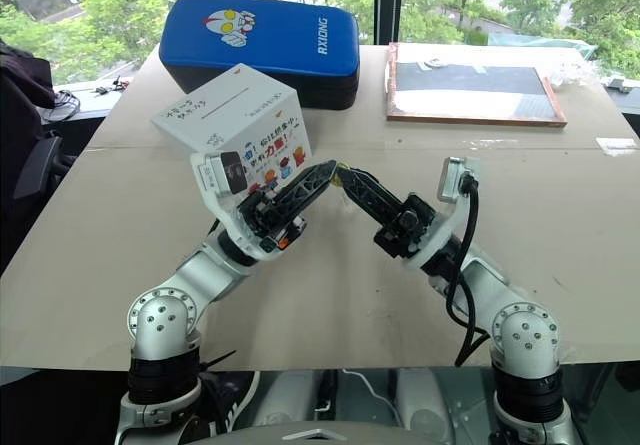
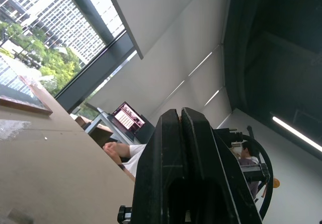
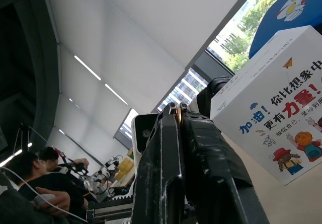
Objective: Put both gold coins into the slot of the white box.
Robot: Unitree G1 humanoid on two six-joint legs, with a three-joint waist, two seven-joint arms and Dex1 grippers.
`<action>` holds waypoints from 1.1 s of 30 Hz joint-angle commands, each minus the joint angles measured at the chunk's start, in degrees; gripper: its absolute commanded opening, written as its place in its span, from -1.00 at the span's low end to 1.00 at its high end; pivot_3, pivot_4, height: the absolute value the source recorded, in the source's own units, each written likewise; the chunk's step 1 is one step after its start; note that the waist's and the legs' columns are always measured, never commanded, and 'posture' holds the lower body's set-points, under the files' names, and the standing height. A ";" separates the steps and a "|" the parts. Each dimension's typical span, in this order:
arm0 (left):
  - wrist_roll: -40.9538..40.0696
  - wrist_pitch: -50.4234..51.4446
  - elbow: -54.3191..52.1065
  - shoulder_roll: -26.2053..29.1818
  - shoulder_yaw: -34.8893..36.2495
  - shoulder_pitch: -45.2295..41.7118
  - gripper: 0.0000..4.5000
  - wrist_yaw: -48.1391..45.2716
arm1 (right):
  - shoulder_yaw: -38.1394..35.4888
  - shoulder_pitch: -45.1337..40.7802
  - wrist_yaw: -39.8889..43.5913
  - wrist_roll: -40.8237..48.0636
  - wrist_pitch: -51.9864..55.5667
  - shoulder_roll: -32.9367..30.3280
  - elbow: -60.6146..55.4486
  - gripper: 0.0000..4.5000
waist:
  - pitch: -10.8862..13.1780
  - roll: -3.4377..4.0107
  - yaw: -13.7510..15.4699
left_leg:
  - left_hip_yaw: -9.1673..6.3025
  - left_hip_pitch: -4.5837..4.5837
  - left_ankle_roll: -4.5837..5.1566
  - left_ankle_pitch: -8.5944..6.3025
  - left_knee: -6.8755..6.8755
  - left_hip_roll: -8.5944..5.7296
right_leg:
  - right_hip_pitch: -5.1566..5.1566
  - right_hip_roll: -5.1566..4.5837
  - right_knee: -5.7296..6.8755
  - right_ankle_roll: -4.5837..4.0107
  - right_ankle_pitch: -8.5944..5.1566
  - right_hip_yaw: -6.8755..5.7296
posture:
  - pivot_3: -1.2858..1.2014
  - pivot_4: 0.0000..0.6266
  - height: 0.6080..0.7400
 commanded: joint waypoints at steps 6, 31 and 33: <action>0.39 -1.25 -0.95 -0.52 -0.79 -0.27 -1.00 0.40 | 0.67 -2.00 0.57 -0.76 -0.99 -0.48 -1.82 -0.64 | 0.00 0.00 0.01 | 0.00 0.00 0.00 0.00 0.00 0.00 | 0.00 0.00 -0.01 0.00 0.00 0.01 | 0.03 -0.52 1.00; 26.64 -6.30 27.18 35.98 8.61 -26.44 -1.00 -12.94 | -5.22 -13.52 18.65 -28.23 -5.05 -23.34 1.79 0.98 | 0.13 -0.13 -0.01 | 0.06 -0.15 0.00 0.00 -0.22 0.01 | -0.24 0.05 -0.17 0.10 -0.06 -0.01 | 0.03 -0.52 1.00; 30.42 -6.90 30.86 37.47 6.69 -28.07 -1.00 -15.75 | -4.63 -13.95 18.92 -29.10 -4.79 -22.90 1.46 0.98 | 0.13 -0.13 0.03 | 0.00 -0.27 0.00 0.00 -0.23 0.03 | -0.31 0.05 -0.20 0.11 -0.07 -0.09 | 0.03 -0.52 1.00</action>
